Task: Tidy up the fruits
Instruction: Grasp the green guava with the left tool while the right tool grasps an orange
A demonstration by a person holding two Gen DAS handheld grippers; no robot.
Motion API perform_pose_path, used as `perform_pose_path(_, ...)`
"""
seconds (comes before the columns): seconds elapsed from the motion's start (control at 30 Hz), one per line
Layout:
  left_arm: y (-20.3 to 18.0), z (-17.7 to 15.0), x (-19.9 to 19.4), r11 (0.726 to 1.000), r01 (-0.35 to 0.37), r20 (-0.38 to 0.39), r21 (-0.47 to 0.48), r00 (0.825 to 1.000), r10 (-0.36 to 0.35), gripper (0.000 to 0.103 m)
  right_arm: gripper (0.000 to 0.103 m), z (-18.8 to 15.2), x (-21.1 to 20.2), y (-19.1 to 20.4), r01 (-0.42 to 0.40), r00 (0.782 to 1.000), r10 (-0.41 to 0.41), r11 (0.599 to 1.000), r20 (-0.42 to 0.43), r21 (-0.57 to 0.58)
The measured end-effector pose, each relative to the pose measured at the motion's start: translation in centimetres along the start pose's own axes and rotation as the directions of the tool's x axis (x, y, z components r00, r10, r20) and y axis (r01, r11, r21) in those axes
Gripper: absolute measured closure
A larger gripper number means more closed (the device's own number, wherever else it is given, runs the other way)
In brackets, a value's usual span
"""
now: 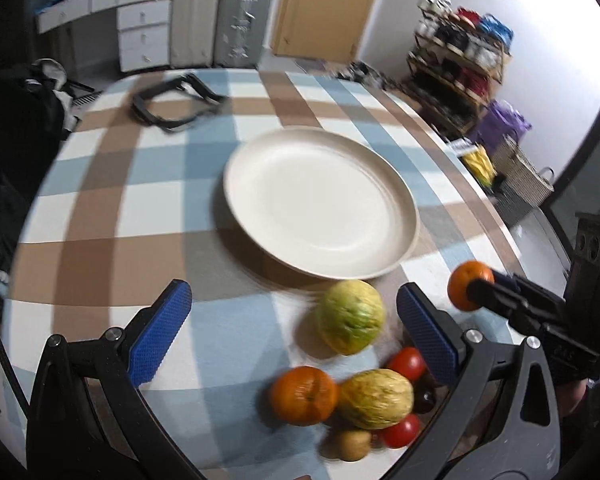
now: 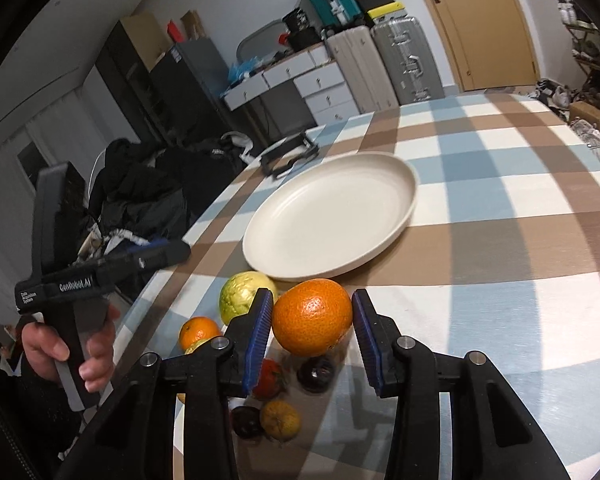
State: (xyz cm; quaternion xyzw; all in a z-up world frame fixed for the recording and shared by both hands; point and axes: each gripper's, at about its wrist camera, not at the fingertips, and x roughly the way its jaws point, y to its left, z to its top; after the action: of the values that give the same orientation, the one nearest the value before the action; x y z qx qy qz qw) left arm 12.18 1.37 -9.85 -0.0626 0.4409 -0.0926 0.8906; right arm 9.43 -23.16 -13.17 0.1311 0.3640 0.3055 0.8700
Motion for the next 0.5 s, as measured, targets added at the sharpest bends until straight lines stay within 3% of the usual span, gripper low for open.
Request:
perform_pose_path(0.37, -2.6, -0.3, 3.9, 0.999, 0.009, -0.139, 0.048, 0.990, -0.002, 0.001, 0.062, -0.5, -2.7, -2.1, 0.027, 0.999, -0.028, 0.999, 0.044, 0.028)
perform_pose_path(0.5, -3.2, -0.4, 4.7, 0.997, 0.010, -0.164, 0.073, 0.986, 0.002, 0.008, 0.061, -0.9, -2.8, -2.6, 0.025, 0.999, -0.026, 0.999, 0.047, 0.034)
